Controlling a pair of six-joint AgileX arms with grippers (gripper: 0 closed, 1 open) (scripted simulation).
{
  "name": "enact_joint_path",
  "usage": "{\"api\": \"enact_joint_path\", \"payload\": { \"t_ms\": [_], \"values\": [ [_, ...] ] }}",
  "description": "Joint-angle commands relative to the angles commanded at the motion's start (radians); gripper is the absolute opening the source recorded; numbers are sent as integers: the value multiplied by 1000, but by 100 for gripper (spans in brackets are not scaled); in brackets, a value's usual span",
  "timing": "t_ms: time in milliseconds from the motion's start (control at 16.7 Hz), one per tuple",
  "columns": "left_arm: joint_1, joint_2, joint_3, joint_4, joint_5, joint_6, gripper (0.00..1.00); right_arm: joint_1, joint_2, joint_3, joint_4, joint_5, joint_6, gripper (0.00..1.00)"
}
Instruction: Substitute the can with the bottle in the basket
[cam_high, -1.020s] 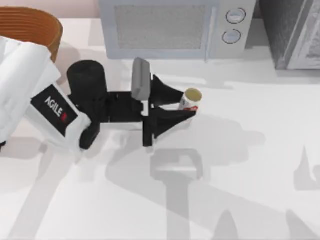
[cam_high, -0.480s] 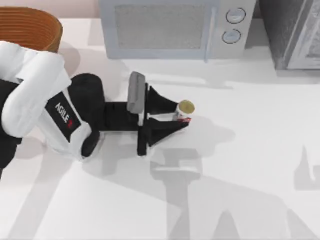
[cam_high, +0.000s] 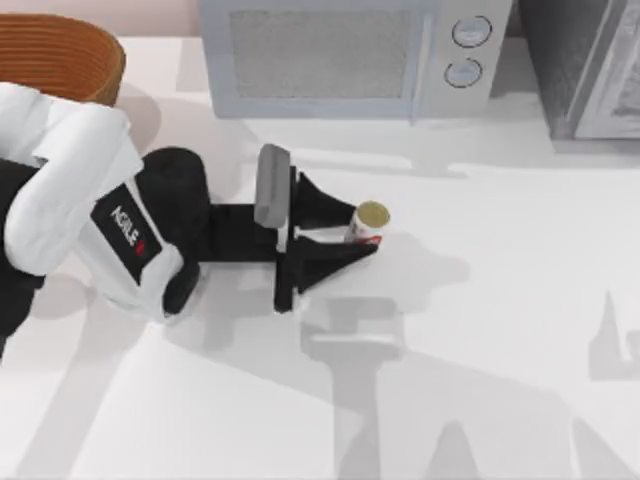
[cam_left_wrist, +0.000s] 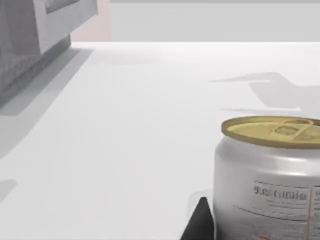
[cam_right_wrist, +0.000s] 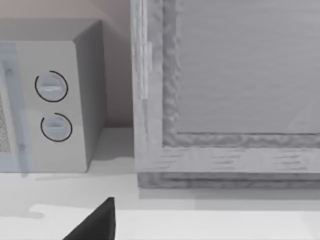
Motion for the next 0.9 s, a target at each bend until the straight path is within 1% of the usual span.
{"api": "enact_joint_path", "payload": {
  "t_ms": [660,720,900],
  "values": [
    [0,0,0,0,0,0,98,0,0,0,0,0,0,100],
    [0,0,0,0,0,0,100,0,0,0,0,0,0,100],
    [0,0,0,0,0,0,100,0,0,0,0,0,0,100]
  ]
}}
